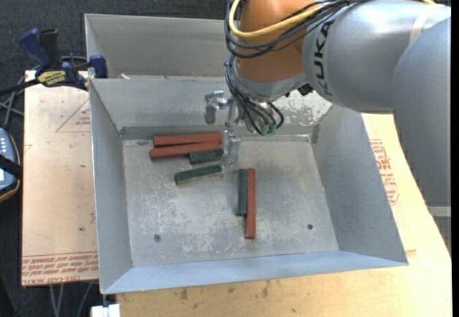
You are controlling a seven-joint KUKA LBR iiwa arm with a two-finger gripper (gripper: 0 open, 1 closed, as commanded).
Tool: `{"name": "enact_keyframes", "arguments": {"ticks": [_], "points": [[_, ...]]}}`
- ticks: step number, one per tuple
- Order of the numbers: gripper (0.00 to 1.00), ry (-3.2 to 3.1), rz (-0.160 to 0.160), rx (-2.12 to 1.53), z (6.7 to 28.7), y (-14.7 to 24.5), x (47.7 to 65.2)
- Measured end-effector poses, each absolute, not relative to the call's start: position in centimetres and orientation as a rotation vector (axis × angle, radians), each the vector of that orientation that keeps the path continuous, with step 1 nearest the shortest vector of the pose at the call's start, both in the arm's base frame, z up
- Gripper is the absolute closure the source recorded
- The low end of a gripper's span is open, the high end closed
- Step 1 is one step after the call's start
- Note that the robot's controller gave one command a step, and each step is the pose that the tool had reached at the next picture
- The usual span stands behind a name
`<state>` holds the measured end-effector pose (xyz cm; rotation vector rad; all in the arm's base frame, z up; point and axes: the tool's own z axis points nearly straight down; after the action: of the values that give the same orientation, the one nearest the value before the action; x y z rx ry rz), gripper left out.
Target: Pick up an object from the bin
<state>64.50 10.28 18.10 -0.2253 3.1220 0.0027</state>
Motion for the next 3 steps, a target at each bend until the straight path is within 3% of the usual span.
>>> {"name": "enact_keyframes", "arguments": {"ticks": [1,2,3], "points": [[0.00,3.132,0.003,-0.159,11.1,10.0,63.6],[1.00,3.137,0.005,-0.070,7.3,10.8,64.6],[1.00,3.137,0.005,-0.070,7.3,10.8,64.6]]}}
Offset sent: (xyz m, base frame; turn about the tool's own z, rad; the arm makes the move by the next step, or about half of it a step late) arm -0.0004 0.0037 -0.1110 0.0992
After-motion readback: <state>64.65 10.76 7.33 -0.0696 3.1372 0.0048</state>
